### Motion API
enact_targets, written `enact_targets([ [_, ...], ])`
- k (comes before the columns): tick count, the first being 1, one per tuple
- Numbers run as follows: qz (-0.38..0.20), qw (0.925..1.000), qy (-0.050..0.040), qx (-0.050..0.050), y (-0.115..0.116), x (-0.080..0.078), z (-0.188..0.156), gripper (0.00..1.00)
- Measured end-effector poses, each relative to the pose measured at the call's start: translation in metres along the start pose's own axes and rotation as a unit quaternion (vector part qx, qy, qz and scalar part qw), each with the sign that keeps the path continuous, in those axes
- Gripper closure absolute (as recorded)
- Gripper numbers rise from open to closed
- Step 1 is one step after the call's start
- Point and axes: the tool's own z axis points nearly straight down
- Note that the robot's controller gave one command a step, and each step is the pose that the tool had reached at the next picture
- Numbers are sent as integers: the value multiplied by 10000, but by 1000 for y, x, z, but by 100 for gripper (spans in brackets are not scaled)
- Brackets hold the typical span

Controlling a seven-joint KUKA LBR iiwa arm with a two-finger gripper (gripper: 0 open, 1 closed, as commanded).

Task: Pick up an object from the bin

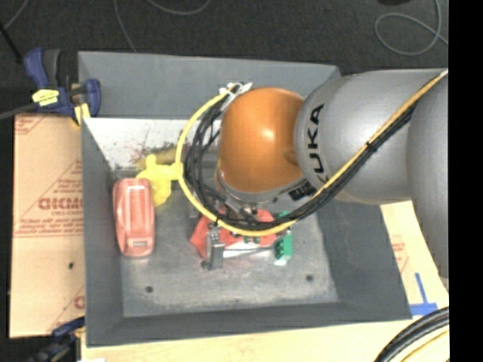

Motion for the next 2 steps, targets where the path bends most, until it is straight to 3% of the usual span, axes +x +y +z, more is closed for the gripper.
enact_targets([
  [1, -263, 9996, -113, -10, -16, -39, -31, 0],
  [2, 465, 9989, -78, -13, -35, -40, 20, 0],
])
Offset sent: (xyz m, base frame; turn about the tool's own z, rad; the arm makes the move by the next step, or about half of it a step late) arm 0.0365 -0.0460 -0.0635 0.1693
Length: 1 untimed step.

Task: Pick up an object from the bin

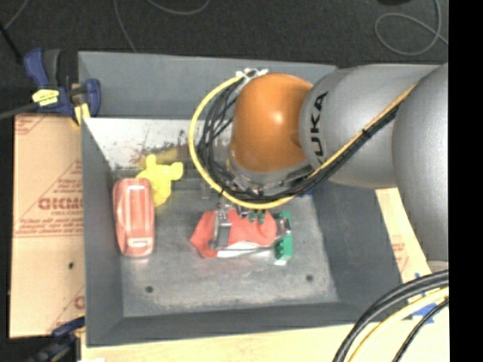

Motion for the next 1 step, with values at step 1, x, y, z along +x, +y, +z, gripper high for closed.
enact_targets([
  [1, -44, 10000, 0, 2, -27, 9, 35, 0],
])
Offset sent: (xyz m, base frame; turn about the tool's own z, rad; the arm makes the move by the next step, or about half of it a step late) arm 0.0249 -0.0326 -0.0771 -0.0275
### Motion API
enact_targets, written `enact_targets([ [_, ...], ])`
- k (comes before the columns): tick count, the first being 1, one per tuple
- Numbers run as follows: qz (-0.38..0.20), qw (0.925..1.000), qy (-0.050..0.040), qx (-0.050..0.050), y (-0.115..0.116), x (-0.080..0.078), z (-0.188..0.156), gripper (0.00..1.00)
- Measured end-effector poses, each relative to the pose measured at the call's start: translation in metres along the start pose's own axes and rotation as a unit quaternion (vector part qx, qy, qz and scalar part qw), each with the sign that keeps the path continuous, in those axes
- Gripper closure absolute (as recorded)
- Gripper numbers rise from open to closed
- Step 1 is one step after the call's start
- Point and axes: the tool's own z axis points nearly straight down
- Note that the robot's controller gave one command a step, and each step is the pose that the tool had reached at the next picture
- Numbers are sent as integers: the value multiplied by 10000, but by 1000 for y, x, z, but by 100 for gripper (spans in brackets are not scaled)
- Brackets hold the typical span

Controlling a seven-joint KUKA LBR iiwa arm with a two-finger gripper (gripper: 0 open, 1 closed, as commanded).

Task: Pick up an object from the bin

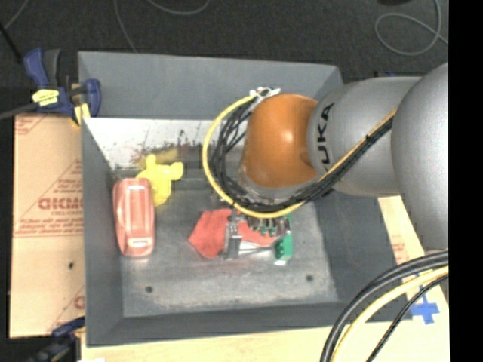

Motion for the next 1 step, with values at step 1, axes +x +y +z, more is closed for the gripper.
enact_targets([
  [1, -207, 9998, -30, 1, -7, -24, 29, 0],
])
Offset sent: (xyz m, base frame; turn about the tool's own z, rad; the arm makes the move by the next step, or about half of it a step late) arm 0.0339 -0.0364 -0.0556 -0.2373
